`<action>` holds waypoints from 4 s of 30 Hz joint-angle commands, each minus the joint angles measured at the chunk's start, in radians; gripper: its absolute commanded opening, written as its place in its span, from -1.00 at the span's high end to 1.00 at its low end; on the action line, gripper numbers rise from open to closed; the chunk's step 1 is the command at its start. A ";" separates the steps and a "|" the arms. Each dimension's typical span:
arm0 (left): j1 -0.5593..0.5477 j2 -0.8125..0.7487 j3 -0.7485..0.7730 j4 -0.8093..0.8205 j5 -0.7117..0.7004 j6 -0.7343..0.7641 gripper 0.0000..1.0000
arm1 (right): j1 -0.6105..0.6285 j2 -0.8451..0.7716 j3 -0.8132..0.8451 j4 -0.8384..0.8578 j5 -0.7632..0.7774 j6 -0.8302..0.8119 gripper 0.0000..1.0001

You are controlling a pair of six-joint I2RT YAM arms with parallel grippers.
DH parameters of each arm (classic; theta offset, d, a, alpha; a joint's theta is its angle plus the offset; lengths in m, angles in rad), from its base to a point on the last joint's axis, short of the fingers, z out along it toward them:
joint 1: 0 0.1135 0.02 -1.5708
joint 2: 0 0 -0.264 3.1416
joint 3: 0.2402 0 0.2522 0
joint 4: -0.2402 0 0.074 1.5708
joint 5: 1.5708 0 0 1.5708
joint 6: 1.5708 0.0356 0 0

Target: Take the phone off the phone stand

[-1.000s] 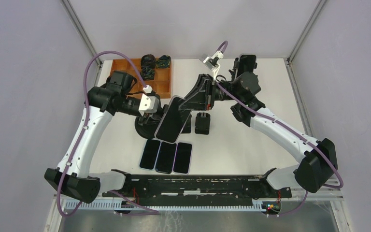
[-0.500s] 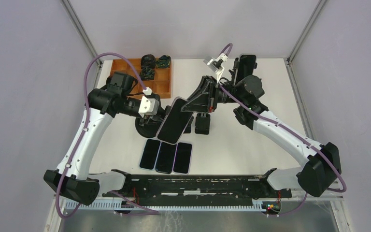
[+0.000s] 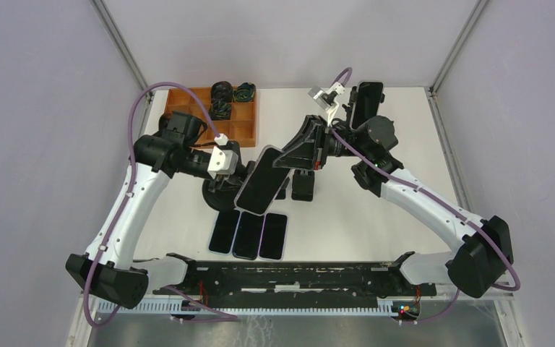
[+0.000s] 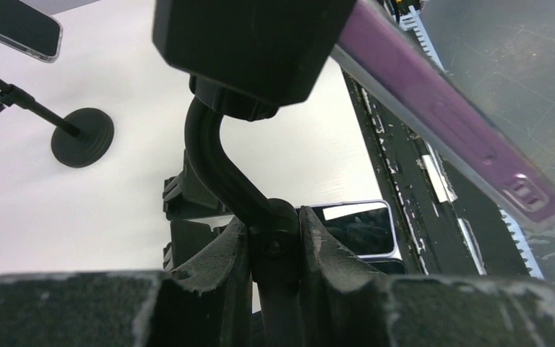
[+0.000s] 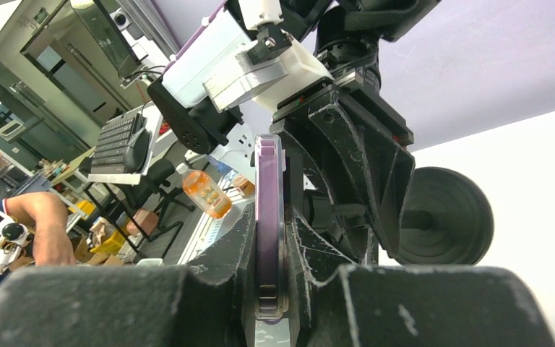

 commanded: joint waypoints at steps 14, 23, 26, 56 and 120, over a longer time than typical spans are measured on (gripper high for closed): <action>0.014 -0.027 0.010 -0.151 -0.074 0.086 0.96 | -0.046 -0.109 -0.020 0.111 0.181 -0.053 0.33; 0.014 0.005 0.092 -0.137 -0.005 0.002 0.96 | 0.048 -0.100 -0.164 0.174 0.236 -0.047 -0.38; 0.014 0.005 0.107 -0.137 0.003 -0.007 0.96 | 0.052 -0.107 -0.178 0.130 0.251 -0.078 -0.64; 0.012 -0.030 0.102 -0.158 -0.012 0.004 0.96 | 0.148 -0.042 -0.114 0.331 0.263 0.035 0.11; 0.009 -0.027 0.116 -0.127 -0.140 -0.007 0.96 | -0.191 -0.348 -0.066 -0.755 0.319 -0.485 1.00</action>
